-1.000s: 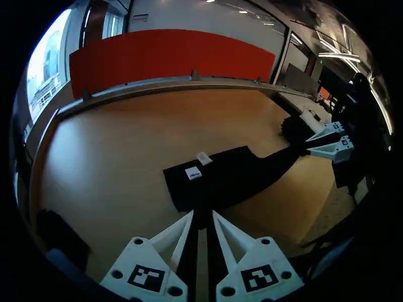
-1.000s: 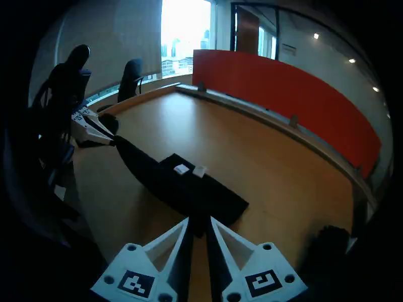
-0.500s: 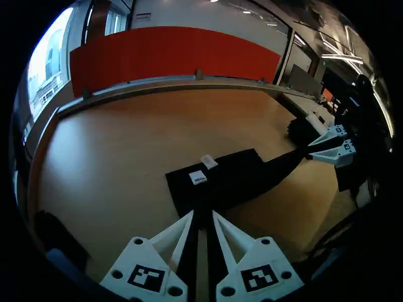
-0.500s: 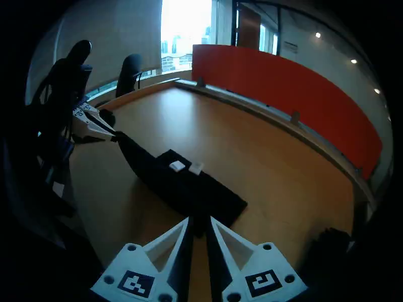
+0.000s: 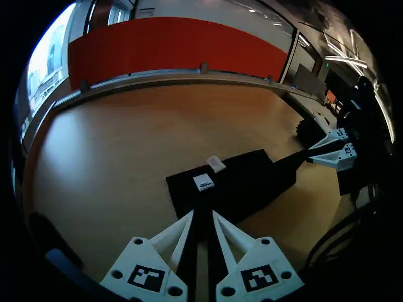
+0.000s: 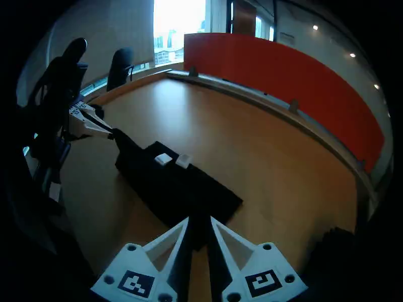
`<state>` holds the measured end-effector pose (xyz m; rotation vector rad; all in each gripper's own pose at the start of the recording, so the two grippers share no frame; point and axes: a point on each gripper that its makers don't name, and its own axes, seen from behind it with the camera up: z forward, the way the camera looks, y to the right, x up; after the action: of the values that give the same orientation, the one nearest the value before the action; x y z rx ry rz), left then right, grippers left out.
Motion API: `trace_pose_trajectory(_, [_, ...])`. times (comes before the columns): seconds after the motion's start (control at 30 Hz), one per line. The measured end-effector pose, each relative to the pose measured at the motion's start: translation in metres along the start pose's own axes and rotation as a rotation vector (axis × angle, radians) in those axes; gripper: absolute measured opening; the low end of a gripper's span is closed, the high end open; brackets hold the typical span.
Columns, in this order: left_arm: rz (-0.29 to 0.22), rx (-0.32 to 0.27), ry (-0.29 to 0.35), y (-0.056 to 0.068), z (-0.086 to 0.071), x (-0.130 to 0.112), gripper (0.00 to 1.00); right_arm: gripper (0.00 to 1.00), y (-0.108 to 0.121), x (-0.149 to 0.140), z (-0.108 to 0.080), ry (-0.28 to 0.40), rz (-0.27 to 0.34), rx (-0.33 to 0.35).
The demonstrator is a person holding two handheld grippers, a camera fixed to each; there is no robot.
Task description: Fold towel
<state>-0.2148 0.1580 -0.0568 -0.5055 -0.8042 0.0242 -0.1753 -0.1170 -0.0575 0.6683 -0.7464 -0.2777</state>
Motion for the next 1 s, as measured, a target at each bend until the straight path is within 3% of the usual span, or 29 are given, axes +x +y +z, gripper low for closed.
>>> trace_pose_trajectory(0.63, [0.02,0.003,-0.048,-0.013,0.046,-0.014,0.1,0.16,0.012,-0.029,0.039,-0.071,0.042,0.025])
trace_pose_trajectory(1.0, [0.027,0.001,-0.056,-0.017,0.063,-0.018,0.11,0.16,0.018,-0.039,0.054,-0.085,0.068,0.023])
